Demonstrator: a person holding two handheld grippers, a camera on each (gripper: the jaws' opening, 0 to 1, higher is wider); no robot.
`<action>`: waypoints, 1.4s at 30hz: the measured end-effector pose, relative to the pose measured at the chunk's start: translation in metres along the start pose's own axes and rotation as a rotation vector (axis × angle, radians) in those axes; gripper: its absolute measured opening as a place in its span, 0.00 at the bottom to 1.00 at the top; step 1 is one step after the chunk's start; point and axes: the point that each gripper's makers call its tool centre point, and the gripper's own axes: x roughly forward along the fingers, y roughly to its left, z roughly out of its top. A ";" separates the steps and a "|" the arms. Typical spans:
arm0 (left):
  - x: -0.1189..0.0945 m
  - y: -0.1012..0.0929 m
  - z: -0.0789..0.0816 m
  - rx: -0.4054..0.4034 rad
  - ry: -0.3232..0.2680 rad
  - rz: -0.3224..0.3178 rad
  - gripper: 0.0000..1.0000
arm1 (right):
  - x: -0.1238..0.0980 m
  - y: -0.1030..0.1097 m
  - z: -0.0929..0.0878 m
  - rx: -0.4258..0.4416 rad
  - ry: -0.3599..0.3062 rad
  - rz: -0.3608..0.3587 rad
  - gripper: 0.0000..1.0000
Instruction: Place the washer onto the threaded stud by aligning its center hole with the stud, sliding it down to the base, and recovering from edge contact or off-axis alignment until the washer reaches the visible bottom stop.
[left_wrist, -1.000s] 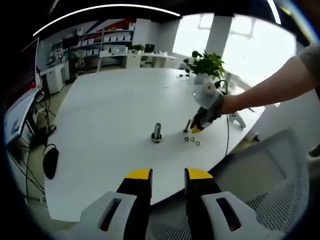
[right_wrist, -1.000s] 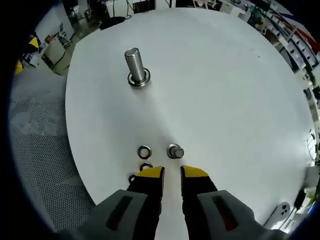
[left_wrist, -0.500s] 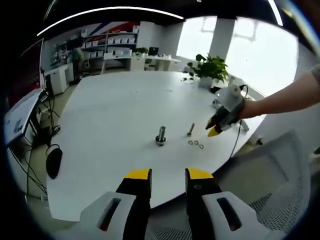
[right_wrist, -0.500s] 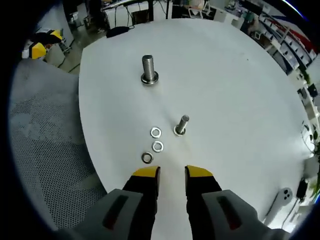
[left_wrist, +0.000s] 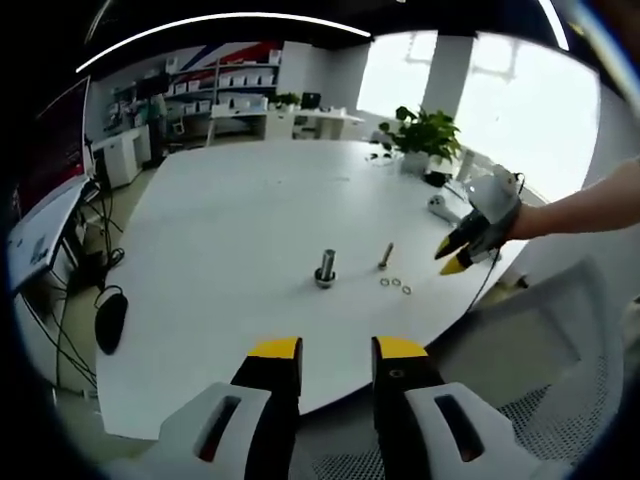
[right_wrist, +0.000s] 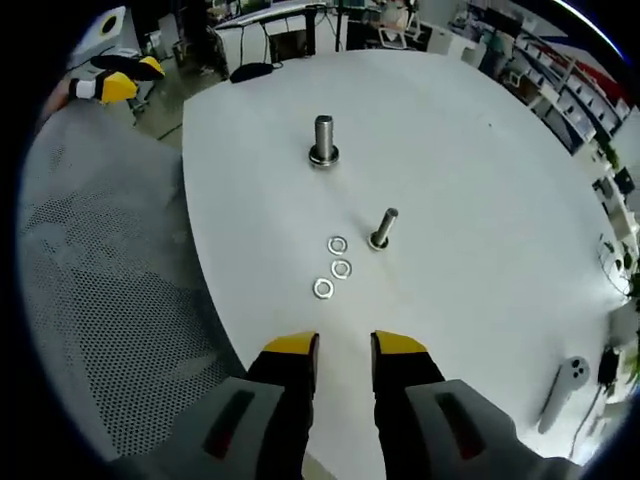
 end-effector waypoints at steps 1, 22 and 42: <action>0.000 0.000 0.000 0.003 0.002 -0.001 0.25 | 0.001 -0.001 0.000 0.011 -0.005 0.000 0.23; 0.001 -0.008 0.002 0.012 -0.006 -0.046 0.25 | 0.022 0.012 0.006 0.067 0.105 0.011 0.25; -0.001 -0.017 -0.002 0.040 0.003 -0.093 0.23 | 0.048 0.033 0.005 0.085 0.208 0.001 0.27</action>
